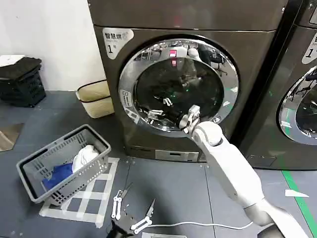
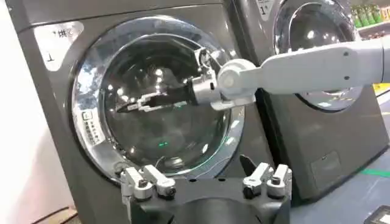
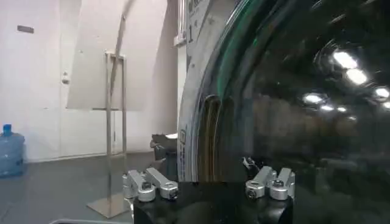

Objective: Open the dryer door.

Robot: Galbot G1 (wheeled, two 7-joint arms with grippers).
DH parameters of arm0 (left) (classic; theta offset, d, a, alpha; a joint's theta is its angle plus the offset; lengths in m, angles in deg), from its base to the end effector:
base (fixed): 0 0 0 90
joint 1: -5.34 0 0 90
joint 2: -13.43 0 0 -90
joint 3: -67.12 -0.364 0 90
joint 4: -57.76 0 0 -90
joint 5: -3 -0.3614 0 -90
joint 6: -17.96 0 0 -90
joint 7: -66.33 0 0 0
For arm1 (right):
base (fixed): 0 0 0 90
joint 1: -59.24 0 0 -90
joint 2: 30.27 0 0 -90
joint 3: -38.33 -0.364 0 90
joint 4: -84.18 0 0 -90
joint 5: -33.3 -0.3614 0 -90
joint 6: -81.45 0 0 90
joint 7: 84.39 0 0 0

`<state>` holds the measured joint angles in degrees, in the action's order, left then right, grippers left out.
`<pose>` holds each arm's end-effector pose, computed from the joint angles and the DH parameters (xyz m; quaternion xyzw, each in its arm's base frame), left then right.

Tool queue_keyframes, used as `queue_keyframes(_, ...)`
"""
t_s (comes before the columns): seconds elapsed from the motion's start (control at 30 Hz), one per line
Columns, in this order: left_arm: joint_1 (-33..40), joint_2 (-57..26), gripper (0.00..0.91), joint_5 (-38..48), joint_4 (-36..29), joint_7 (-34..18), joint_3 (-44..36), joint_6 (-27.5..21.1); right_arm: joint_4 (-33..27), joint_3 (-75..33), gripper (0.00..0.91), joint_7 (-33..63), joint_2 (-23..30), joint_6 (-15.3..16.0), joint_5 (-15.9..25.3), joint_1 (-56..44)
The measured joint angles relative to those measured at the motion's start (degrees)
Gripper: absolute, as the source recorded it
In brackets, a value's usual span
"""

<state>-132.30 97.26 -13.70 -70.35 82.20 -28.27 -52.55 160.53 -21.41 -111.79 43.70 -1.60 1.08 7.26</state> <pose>0.0851 -0.0114 -0.3055 0.2415 0.9564 0.1471 0.0736 0.5350 0.0460 -0.1918 -0.4399 0.8962 0.0107 0.0565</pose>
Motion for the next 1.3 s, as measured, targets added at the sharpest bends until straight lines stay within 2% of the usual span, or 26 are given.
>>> queue_keyframes(1.3,-0.28,0.20,0.907,0.09,-0.46,0.23,0.19,-0.07,-8.38,2.00,0.907,-0.49,6.47,-0.34,2.05,5.24)
